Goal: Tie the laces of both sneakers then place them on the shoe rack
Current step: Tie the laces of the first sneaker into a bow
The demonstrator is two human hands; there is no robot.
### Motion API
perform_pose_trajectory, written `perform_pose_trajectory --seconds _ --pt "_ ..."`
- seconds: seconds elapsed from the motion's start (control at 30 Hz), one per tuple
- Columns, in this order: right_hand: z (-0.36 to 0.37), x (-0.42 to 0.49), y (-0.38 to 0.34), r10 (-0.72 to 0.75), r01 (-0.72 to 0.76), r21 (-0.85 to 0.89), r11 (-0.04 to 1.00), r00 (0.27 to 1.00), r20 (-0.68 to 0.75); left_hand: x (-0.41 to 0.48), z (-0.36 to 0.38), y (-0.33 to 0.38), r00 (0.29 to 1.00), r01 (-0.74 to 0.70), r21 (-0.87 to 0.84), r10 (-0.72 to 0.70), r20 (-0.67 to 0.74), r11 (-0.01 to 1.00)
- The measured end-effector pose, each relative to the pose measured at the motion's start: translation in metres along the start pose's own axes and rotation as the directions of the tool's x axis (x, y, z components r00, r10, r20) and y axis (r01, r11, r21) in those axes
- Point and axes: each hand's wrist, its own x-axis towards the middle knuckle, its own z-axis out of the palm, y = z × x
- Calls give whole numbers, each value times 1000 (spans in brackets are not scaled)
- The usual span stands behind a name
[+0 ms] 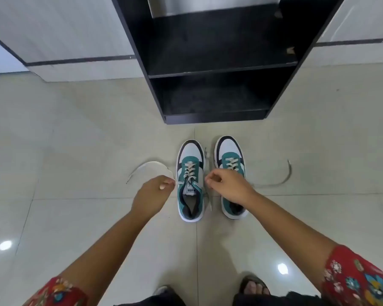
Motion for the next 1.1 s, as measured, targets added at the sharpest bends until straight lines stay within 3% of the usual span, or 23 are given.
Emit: perform_pose_trajectory --seconds 0.13,0.27,0.33,0.53,0.77,0.83,0.9,0.97,1.0,1.03,1.1 --pt "25 13 18 -17 16 -36 999 999 -37 19 22 -19 991 57 -47 -51 126 997" --pt "51 20 29 -63 63 -7 998 994 -87 31 43 -38 991 99 -135 -85 104 986" --pt "59 23 34 -61 59 -29 998 993 -102 34 54 -41 992 103 -271 -79 97 957" --pt "72 25 37 -82 73 -55 996 979 -188 30 69 -29 991 94 -694 -133 -2 713" --pt "68 24 36 -126 118 -47 992 954 -272 36 66 -24 983 86 -824 -181 -21 561" --pt "65 24 33 -130 154 38 987 923 -361 36 66 -25 980 75 -863 -198 -29 499" --pt "66 26 32 -18 149 346 926 936 -352 35 67 -27 981 64 -889 -192 -27 453" --pt "70 28 28 113 86 745 661 971 -212 34 65 -27 986 69 -895 -169 -8 442" --pt "71 30 27 138 70 832 551 975 -173 35 65 -28 988 67 -892 -152 -2 446" --pt "70 31 27 139 71 847 527 976 -169 35 64 -28 991 60 -886 -133 -2 459" --pt "70 33 28 149 51 822 567 975 -163 37 63 -30 995 39 -863 -102 -15 505"
